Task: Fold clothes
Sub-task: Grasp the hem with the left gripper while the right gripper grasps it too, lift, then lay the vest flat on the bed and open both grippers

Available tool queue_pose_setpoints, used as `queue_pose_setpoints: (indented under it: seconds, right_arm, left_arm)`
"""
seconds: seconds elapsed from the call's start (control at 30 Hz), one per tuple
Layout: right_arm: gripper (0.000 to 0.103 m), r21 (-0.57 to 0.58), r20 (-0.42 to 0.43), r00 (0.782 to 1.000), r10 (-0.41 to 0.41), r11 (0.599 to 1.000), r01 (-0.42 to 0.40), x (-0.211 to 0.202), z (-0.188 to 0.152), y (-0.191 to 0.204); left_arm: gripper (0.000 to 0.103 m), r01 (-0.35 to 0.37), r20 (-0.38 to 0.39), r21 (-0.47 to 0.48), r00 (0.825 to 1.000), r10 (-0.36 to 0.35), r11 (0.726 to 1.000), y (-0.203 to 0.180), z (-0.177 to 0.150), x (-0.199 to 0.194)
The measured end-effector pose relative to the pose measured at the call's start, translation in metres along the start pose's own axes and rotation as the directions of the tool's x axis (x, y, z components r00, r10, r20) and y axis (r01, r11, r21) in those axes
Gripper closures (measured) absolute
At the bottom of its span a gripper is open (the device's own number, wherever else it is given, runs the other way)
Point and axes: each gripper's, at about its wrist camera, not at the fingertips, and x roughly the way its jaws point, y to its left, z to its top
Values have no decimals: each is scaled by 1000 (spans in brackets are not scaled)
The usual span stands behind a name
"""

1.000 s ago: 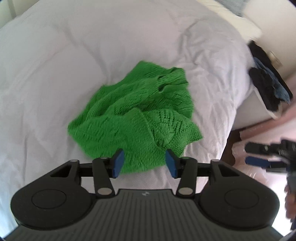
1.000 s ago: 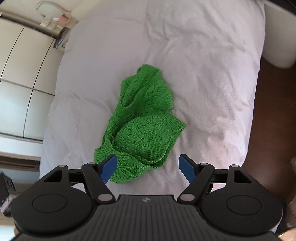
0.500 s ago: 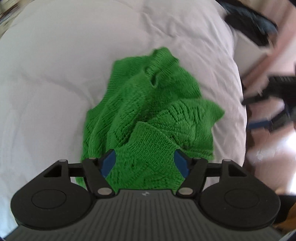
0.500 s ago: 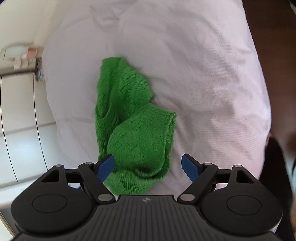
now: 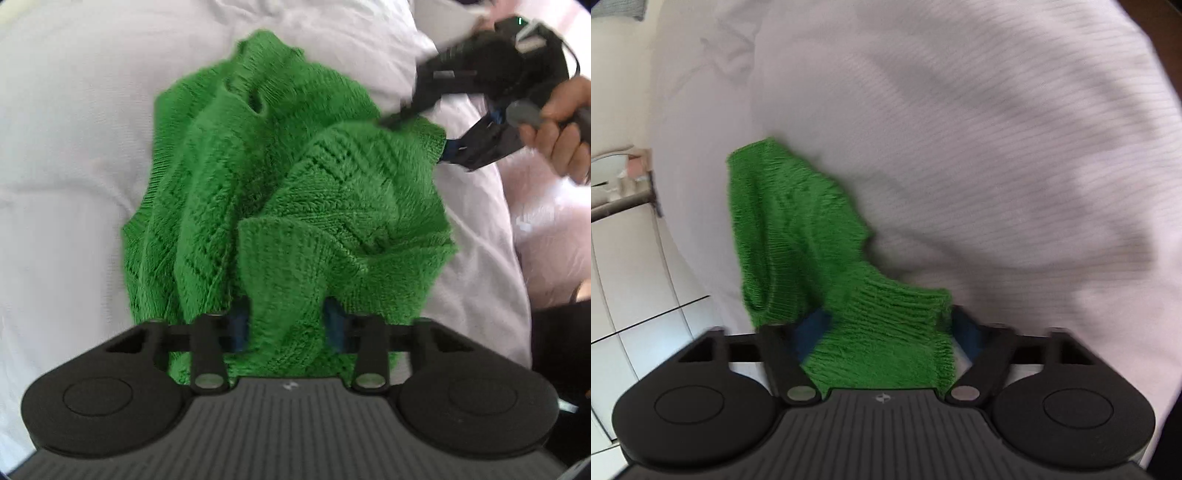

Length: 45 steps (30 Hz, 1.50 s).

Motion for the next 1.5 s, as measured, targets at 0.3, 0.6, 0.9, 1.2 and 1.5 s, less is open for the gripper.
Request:
queue_pose_setpoints:
  seconds: [0.3,0.6,0.9,1.2,1.5]
  right_arm:
    - [90,-422,-29,984,178,890,-173,-67,-59,140]
    - [90,-751,-148,898,415,544,-375,-84,-164,382]
    - [91,-809,-262,759,596,294,-509,-169,-222,517]
    - [91,-783,-363,879,311,409,-468,-148,-181,340]
    - [74,-818,-202,860,-469,564,115,-99,-115,27]
  left_arm:
    - [97,56,342,-557,925,168,828,46,-89,-149]
    - [97,2,512,-754,628,586,657,113,-137,-337]
    - [97,-206,476,-820,274,836,534,76,-126,-519]
    - [95,-258,228,-883,493,840,391,-71,-176,-391]
    - [89,-182,-122,-970,937,327,161,-188,-248,-144]
